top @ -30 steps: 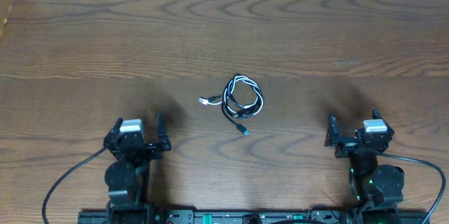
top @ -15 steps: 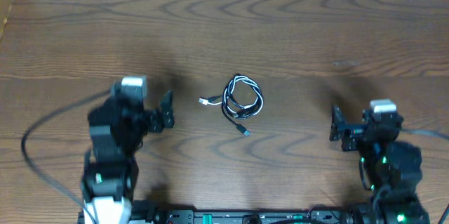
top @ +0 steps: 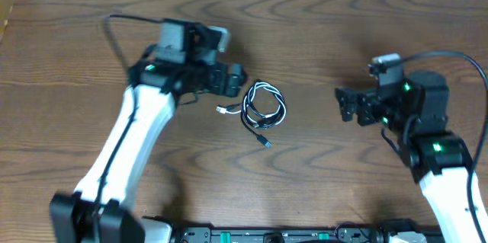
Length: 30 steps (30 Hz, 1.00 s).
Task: Untangle cables
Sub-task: 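Reach the left gripper down and grasp the black-white cable bundle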
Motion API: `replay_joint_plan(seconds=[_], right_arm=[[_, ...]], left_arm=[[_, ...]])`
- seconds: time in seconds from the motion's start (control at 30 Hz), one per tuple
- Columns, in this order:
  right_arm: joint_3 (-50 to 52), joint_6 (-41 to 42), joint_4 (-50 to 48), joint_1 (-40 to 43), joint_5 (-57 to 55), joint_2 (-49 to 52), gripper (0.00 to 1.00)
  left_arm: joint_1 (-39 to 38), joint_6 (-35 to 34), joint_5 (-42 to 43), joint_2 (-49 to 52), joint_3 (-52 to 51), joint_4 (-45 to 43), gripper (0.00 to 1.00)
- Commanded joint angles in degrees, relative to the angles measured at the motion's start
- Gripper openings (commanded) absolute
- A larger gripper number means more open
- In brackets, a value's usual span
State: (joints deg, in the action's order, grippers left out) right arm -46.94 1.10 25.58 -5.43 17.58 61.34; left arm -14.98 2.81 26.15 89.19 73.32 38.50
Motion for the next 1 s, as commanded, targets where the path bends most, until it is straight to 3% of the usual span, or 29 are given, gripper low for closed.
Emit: replay_joint_plan(seconds=[0.0, 0.23, 0.33, 0.37, 0.5, 0.67, 0.83, 0.97], right_arm=[[-1.3, 2.0, -0.6, 0.1, 11.1, 3.4, 0.99], [-1.3, 6.1, -0.1, 0.1, 18.1, 5.9, 0.99], [-1.3, 6.1, -0.1, 0.1, 16.6, 5.9, 0.88], [-1.3, 6.2, -0.1, 0.1, 15.9, 5.9, 0.79], [-1.3, 8.3, -0.1, 0.1, 15.5, 5.9, 0.65], [-1.3, 10.7, 0.0, 0.1, 14.9, 5.9, 0.57], [-1.3, 12.6, 0.0, 0.1, 14.9, 5.9, 0.56], [-1.3, 12.6, 0.6, 0.1, 14.9, 5.9, 0.56]], left_arm=[[-2.7, -0.3, 5.1, 5.1, 0.7, -0.3, 0.98], [-5.6, -0.3, 9.0, 13.8, 0.7, -5.7, 0.98], [-6.0, -3.8, 4.5, 17.0, 0.7, -8.7, 0.98], [-6.0, -6.6, 1.0, 18.7, 0.7, -10.5, 0.98], [-6.0, -7.9, -3.5, 21.7, 0.7, -14.4, 1.00], [-6.0, -7.9, -10.0, 23.0, 0.7, -13.9, 0.80], [-5.8, -7.1, -13.4, 23.0, 0.5, -11.8, 0.63], [-5.8, -6.2, -13.3, 23.0, -0.6, -11.5, 0.56]])
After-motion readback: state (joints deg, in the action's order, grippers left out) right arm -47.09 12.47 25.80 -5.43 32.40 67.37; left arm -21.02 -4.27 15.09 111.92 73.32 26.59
